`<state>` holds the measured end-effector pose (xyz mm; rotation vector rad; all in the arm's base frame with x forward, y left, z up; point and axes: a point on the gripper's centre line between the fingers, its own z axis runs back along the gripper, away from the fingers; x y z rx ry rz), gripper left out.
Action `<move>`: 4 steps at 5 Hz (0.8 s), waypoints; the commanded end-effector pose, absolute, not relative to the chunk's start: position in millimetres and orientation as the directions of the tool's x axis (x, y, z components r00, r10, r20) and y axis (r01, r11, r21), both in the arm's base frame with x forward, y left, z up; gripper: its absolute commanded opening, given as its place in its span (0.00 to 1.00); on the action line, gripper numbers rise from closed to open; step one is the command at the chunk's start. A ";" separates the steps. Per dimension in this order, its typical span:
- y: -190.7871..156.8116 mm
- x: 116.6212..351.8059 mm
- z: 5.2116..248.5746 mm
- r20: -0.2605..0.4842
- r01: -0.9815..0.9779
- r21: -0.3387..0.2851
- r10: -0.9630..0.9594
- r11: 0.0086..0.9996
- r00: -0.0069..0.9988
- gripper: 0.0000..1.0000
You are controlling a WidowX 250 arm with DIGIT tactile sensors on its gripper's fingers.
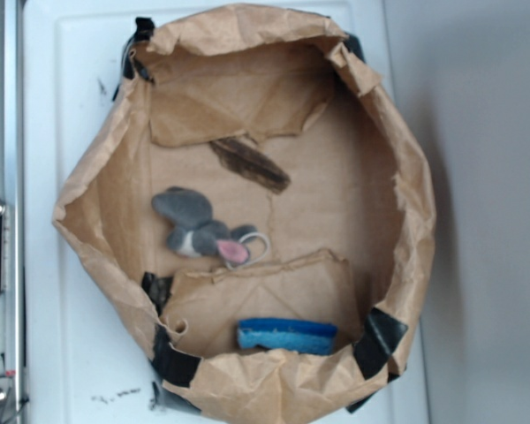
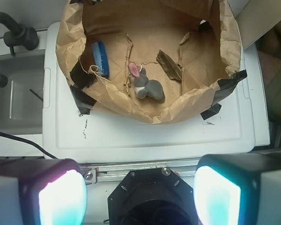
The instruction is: Grab the wood chip.
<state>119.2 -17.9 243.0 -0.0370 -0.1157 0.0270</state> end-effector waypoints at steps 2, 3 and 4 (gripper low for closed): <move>-28.2 144.0 239.9 0.091 0.191 -0.013 -0.189 0.982 0.978 1.00; -32.3 180.7 222.4 0.107 0.376 -0.020 -0.372 0.926 0.922 1.00; -24.5 210.6 198.7 0.169 0.489 0.094 -0.498 0.867 0.850 1.00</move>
